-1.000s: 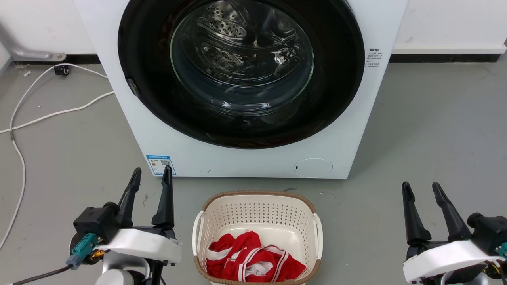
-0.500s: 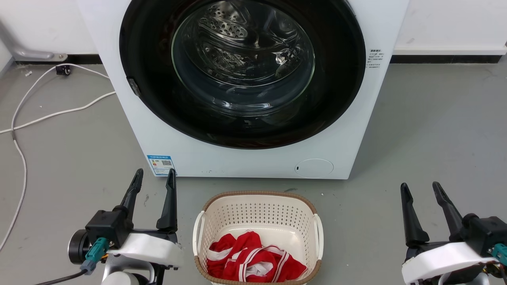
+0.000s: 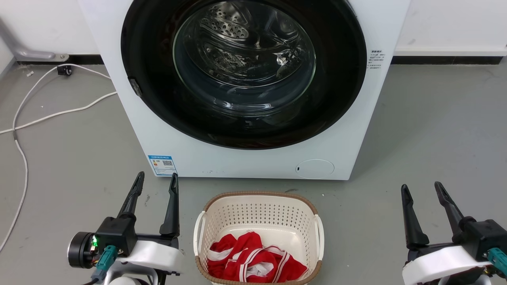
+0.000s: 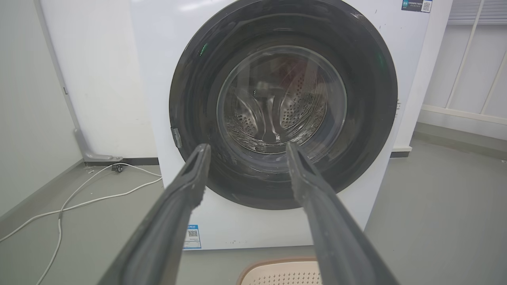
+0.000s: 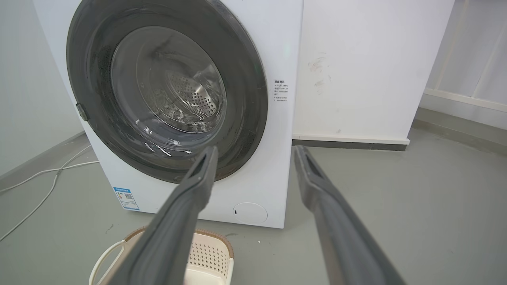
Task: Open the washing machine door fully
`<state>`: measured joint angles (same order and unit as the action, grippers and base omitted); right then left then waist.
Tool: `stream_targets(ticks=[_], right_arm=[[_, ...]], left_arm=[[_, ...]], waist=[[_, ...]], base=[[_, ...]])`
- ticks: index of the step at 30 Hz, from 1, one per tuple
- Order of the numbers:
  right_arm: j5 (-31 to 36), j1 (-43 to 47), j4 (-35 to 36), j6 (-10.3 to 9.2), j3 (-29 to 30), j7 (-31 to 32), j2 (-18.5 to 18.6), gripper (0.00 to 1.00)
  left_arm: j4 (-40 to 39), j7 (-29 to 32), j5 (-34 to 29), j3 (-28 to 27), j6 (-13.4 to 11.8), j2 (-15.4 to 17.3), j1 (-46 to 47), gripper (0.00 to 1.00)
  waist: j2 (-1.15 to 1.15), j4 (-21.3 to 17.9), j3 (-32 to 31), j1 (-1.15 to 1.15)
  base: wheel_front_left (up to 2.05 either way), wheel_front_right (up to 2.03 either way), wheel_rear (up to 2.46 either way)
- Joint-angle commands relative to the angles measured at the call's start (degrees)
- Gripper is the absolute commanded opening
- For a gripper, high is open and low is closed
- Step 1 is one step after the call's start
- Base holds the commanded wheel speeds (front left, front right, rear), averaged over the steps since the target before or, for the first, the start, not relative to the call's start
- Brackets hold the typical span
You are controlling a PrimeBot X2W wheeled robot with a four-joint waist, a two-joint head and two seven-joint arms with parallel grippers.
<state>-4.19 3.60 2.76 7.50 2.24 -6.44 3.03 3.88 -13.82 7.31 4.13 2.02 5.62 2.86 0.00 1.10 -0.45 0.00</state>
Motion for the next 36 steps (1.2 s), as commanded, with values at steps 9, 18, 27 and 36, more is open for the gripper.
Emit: stream_targets(ticks=[9,18,27,36], right_arm=[[3.40,0.86,0.59,-0.02,0.06,-1.08,-0.25,1.00],[3.28,0.79,0.19,-0.03,0.19,-1.21,-0.26,1.00],[3.22,0.67,-0.06,-0.03,0.12,-0.98,-0.25,1.00],[1.63,0.64,-0.40,-0.03,0.10,-1.05,-0.25,0.00]], left_arm=[[-0.72,-1.25,-4.17,-0.46,-0.32,-0.51,-0.92,1.00],[-0.48,-1.46,-4.58,-1.05,0.10,-0.96,-1.20,1.00],[-0.21,-1.40,-4.68,-1.62,0.41,-1.37,-1.26,1.00],[-0.21,-1.40,-4.76,-2.00,0.83,-1.62,-1.27,1.00]], waist=[[0.00,0.22,0.03,0.00],[0.00,0.30,0.04,0.00],[0.00,0.33,0.10,0.00],[0.00,0.17,0.20,0.00]], base=[[0.00,0.00,0.00],[0.00,0.00,0.00],[0.00,0.00,0.00],[0.00,0.00,0.00]])
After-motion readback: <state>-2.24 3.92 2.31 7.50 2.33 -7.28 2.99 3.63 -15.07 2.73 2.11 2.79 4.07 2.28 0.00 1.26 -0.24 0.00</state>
